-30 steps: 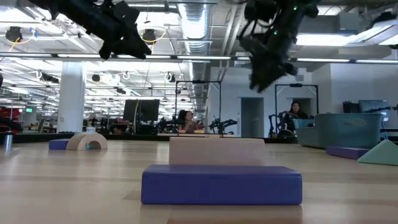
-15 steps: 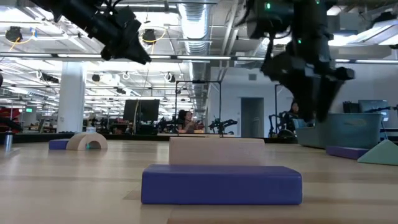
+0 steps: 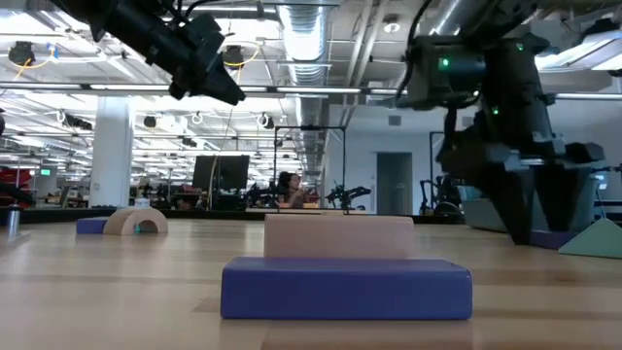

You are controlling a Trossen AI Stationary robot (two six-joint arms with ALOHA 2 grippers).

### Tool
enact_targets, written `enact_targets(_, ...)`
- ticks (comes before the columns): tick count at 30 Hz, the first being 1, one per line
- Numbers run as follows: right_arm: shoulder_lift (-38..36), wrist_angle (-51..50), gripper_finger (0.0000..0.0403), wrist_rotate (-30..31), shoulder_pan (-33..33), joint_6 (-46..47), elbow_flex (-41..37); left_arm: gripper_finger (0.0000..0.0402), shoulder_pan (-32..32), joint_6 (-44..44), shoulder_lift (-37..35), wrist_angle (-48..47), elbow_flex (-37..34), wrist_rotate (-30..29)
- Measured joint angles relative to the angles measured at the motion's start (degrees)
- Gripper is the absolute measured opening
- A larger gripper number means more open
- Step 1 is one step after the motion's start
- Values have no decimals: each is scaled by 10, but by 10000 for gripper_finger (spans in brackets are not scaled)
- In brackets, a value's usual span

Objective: Sort & place blocks by color
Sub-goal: Put the blue block into the green bin

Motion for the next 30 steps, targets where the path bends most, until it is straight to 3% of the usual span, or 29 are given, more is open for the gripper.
enact_targets(7,0,63,264,-7,-11,-39,-18,144,0,-9,2,1,0,-11)
enact_targets(14,-19,50,126,2,-42,-142,-7,144,0,-57,2,7,0,-20)
enact_targets(17,-64,55,75,4,-64,-188,1,144,0,-81,2,7,0,-20)
enact_targets(21,-128,48,74,10,-103,-241,14,144,0,-121,2,7,0,-20)
enact_targets(30,-278,7,76,131,-238,-328,34,144,0,-220,2,6,0,-19)
